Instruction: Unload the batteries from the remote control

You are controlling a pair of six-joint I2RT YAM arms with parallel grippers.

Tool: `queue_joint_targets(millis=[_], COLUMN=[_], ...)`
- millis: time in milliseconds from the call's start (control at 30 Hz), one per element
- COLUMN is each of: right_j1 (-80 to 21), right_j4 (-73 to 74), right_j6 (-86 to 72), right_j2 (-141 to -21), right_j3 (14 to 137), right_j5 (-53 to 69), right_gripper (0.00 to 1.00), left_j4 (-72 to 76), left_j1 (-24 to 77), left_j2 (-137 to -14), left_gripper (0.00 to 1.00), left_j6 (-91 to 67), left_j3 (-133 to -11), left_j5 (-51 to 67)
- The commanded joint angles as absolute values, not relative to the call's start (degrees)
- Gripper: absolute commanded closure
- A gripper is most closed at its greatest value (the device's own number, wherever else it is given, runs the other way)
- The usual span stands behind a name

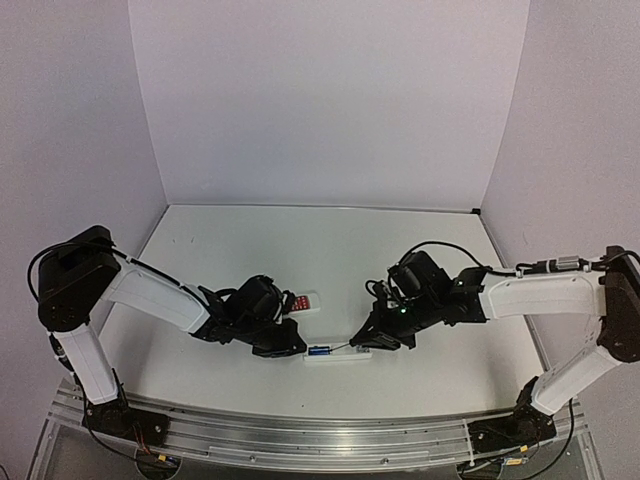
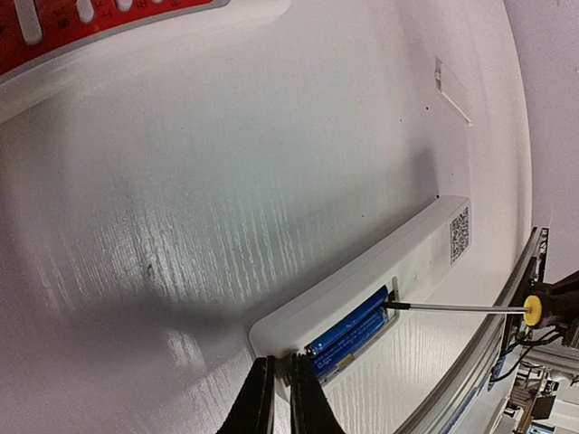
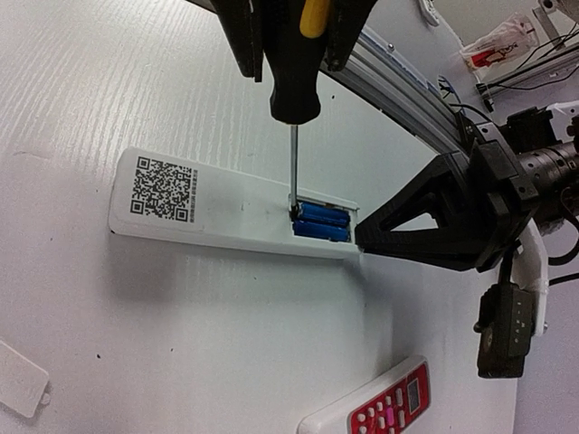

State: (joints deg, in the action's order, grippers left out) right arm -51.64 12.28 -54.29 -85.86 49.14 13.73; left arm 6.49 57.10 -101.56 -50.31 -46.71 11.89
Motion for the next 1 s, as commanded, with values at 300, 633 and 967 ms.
queue_joint_targets(millis=[300, 633, 967], right_j1=[-52.9, -52.9, -52.9], right_j4=[-21.3, -35.2, -39.9], right_j6=[-58.0, -59.9, -60.3], right_j2=[-88.0, -87.1, -88.3], right_j3=[41.0, 37.1, 38.2], right_j5=[27.6, 29.4, 33.0], right_gripper=[1.0, 1.0, 1.0], left_j4=[5.3, 5.1, 4.5], left_j1=[61.0, 61.3, 61.3], left_j2=[-101.2, -101.0, -101.6], left_gripper=[0.96, 0.97, 0.98], left_j6=[-54.2, -55.0, -55.3], left_j3=[-44.7, -44.6, -45.7], left_j5=[11.5, 10.1, 9.2])
